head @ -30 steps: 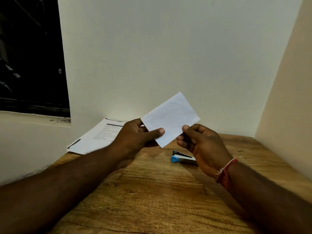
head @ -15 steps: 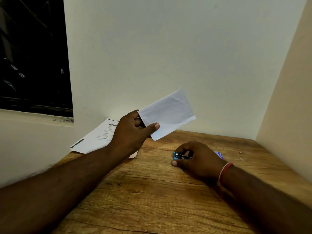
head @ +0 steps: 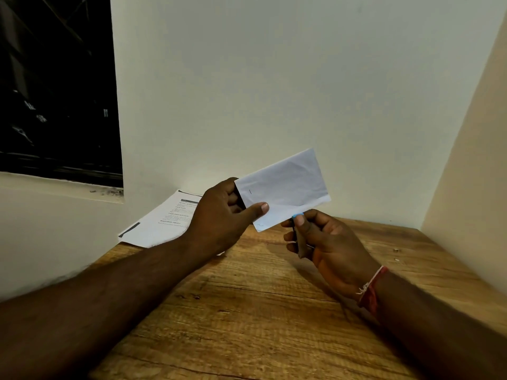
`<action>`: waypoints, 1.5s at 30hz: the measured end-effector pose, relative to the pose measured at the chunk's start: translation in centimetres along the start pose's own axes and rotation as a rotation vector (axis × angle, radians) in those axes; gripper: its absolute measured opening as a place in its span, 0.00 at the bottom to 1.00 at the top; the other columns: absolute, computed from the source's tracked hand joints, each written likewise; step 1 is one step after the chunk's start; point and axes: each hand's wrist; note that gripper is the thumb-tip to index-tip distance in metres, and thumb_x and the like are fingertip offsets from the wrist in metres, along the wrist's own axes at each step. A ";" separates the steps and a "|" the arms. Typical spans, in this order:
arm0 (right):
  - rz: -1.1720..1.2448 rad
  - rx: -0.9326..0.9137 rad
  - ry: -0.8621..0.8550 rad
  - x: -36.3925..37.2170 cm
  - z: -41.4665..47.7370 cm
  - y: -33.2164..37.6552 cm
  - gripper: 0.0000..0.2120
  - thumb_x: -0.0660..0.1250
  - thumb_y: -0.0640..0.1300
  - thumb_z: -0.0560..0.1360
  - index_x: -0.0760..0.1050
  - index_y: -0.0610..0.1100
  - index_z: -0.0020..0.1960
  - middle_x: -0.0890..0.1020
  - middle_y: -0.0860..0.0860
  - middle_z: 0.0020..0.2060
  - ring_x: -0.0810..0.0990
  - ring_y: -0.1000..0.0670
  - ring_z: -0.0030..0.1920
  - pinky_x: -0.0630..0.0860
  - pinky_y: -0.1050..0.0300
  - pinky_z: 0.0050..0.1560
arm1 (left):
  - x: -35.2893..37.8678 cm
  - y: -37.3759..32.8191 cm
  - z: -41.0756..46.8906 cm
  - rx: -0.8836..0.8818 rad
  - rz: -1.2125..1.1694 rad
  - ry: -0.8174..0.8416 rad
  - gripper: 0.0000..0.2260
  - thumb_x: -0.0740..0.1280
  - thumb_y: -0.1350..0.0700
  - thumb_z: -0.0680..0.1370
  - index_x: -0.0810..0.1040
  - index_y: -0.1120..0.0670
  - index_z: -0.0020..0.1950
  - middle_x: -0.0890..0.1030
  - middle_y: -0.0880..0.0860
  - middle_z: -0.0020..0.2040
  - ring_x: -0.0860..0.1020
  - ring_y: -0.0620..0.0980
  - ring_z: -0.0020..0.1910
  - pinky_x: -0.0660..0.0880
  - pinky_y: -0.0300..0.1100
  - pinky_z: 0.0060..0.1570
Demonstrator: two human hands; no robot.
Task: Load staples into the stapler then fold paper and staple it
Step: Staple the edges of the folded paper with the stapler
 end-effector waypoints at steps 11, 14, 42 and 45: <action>-0.049 -0.042 0.011 0.7 -0.5 -0.1 0.23 0.77 0.48 0.71 0.84 0.41 0.64 0.90 0.45 0.51 0.88 0.47 0.50 0.84 0.47 0.55 | 0.1 -1.0 -0.8 0.044 0.046 0.026 0.20 0.84 0.57 0.77 0.84 0.53 0.66 0.91 0.47 0.55 0.91 0.42 0.52 0.89 0.44 0.53; -0.081 -0.055 0.002 0.6 -0.5 -0.1 0.23 0.78 0.49 0.71 0.84 0.42 0.63 0.90 0.46 0.52 0.89 0.47 0.51 0.83 0.43 0.58 | 0.2 -1.2 -0.8 0.052 0.043 0.031 0.20 0.84 0.56 0.76 0.84 0.53 0.66 0.91 0.47 0.55 0.91 0.42 0.52 0.89 0.42 0.53; -0.184 -0.092 -0.114 1.4 -0.9 0.7 0.19 0.78 0.55 0.73 0.88 0.42 0.56 0.90 0.39 0.47 0.86 0.45 0.42 0.81 0.46 0.44 | 0.5 -0.7 -0.8 0.027 -0.038 0.029 0.19 0.84 0.58 0.77 0.84 0.53 0.64 0.92 0.49 0.56 0.91 0.45 0.54 0.89 0.49 0.56; -0.224 -0.066 -0.064 0.9 -0.7 1.0 0.15 0.78 0.51 0.76 0.87 0.41 0.56 0.89 0.39 0.49 0.85 0.44 0.42 0.81 0.46 0.43 | 0.3 -0.3 -0.4 -0.013 -0.089 0.011 0.19 0.83 0.59 0.77 0.83 0.53 0.66 0.92 0.50 0.57 0.91 0.47 0.55 0.89 0.55 0.59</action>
Point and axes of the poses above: each hand's wrist, its own z-axis towards the middle knuckle, its own x-axis out of the palm, y = z × x
